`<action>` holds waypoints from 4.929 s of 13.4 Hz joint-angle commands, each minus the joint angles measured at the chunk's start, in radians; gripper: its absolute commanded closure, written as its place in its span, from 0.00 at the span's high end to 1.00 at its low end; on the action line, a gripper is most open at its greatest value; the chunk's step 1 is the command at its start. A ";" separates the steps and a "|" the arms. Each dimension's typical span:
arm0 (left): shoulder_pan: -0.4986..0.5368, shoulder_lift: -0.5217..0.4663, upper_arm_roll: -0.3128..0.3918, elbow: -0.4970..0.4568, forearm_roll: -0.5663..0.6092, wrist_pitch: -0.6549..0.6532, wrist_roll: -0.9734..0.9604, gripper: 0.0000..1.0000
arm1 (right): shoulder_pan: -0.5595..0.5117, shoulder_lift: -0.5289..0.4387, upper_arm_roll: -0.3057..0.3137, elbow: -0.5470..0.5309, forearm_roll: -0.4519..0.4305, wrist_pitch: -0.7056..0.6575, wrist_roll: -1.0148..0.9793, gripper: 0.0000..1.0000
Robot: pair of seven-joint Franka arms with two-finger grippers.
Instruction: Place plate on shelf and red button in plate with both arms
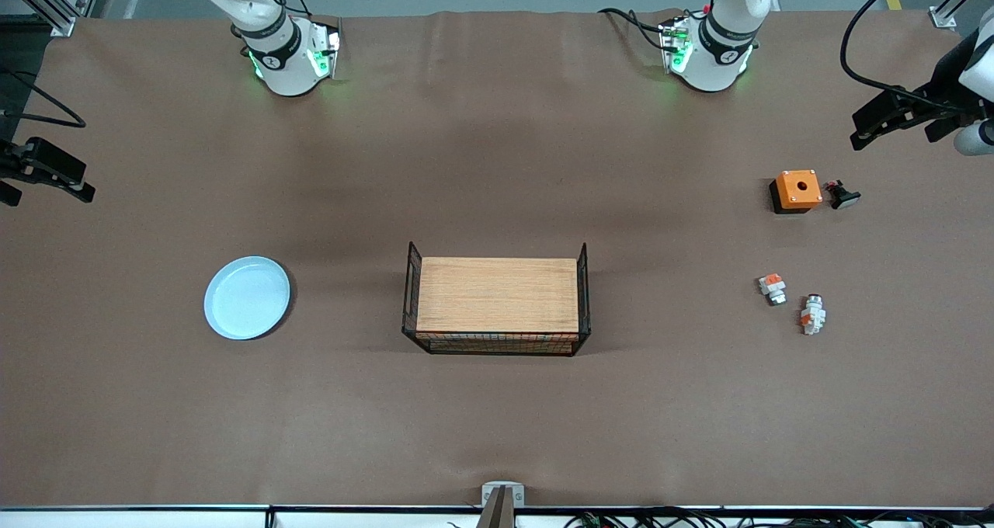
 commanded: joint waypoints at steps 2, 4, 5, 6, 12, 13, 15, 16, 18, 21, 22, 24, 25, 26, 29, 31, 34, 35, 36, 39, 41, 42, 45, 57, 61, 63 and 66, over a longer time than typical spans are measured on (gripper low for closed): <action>0.001 -0.001 -0.002 0.016 -0.002 -0.020 0.001 1.00 | -0.003 0.006 0.003 0.020 -0.012 -0.010 -0.002 1.00; 0.007 0.019 0.001 0.018 -0.001 -0.020 -0.001 1.00 | -0.003 0.006 0.003 0.020 -0.012 -0.010 -0.002 1.00; 0.007 0.035 0.004 0.018 -0.001 -0.018 -0.009 1.00 | -0.003 0.006 0.005 0.020 -0.012 -0.009 -0.002 1.00; 0.010 0.072 0.009 0.018 -0.001 -0.002 -0.009 1.00 | -0.003 0.006 0.003 0.020 -0.013 -0.009 -0.004 1.00; 0.093 0.267 0.008 0.001 0.154 0.217 0.005 1.00 | -0.003 0.013 0.002 0.020 -0.015 -0.006 -0.004 1.00; 0.114 0.296 0.006 -0.014 0.153 0.268 0.016 1.00 | -0.005 0.015 0.002 0.019 -0.015 -0.010 -0.007 1.00; 0.156 0.362 0.006 -0.066 0.153 0.407 0.088 1.00 | -0.005 0.015 0.002 0.009 -0.015 -0.021 -0.005 1.00; 0.186 0.387 0.005 -0.107 0.148 0.495 0.121 1.00 | -0.006 0.017 0.002 0.009 -0.015 -0.038 -0.010 1.00; 0.243 0.417 0.001 -0.224 0.116 0.712 0.209 1.00 | -0.006 0.020 0.002 0.008 -0.013 -0.066 -0.012 1.00; 0.263 0.512 0.000 -0.276 0.114 0.877 0.275 1.00 | -0.016 0.036 -0.001 0.006 -0.018 -0.104 -0.007 1.00; 0.263 0.542 0.000 -0.276 0.114 0.902 0.290 1.00 | -0.028 0.064 -0.003 0.009 -0.020 -0.096 -0.011 1.00; 0.265 0.594 -0.002 -0.278 0.113 0.959 0.306 1.00 | -0.054 0.114 -0.003 0.011 -0.027 -0.090 -0.011 1.00; 0.265 0.614 -0.002 -0.277 0.113 0.977 0.306 1.00 | -0.056 0.148 -0.003 0.009 -0.047 -0.073 -0.013 1.00; 0.260 0.628 -0.005 -0.272 0.113 0.983 0.306 0.99 | -0.057 0.182 -0.003 0.005 -0.061 -0.032 -0.013 1.00; 0.256 0.669 -0.005 -0.270 0.113 0.991 0.306 0.95 | -0.077 0.278 -0.003 -0.018 -0.063 0.064 -0.015 1.00; 0.254 0.684 -0.005 -0.270 0.113 0.991 0.306 0.86 | -0.077 0.346 -0.003 -0.056 -0.064 0.178 -0.015 1.00; 0.254 0.697 -0.005 -0.270 0.113 0.991 0.307 0.62 | -0.082 0.430 -0.003 -0.125 -0.062 0.353 -0.015 1.00; 0.253 0.698 -0.005 -0.270 0.113 0.991 0.307 0.47 | -0.080 0.466 -0.003 -0.127 -0.064 0.377 -0.013 1.00; 0.250 0.698 -0.005 -0.270 0.113 0.989 0.307 0.31 | -0.080 0.495 -0.004 -0.127 -0.064 0.393 -0.013 1.00; 0.253 0.672 -0.026 -0.269 0.113 0.980 0.306 0.01 | -0.080 0.526 -0.004 -0.197 -0.064 0.509 -0.002 1.00; 0.257 0.611 -0.045 -0.267 0.113 0.938 0.300 0.00 | -0.098 0.524 -0.004 -0.303 -0.053 0.638 0.005 1.00; 0.257 0.581 -0.060 -0.254 0.113 0.887 0.294 0.00 | -0.108 0.523 -0.004 -0.334 -0.049 0.664 0.007 1.00; 0.253 0.521 -0.080 -0.136 0.070 0.662 0.290 0.00 | -0.122 0.526 -0.003 -0.350 -0.046 0.687 0.074 1.00; 0.253 0.413 -0.192 -0.019 0.025 0.353 0.080 0.00 | -0.109 0.530 -0.003 -0.443 -0.047 0.821 0.171 0.46; 0.254 0.396 -0.212 -0.023 0.004 0.344 0.077 0.00 | -0.109 0.529 -0.001 -0.443 -0.047 0.818 0.153 0.23; 0.254 0.381 -0.213 -0.020 -0.010 0.298 0.076 0.00 | -0.109 0.520 0.003 -0.442 -0.047 0.787 0.136 0.09; 0.253 0.361 -0.221 -0.020 -0.021 0.282 0.076 0.00 | -0.112 0.514 0.005 -0.429 -0.047 0.755 0.079 0.02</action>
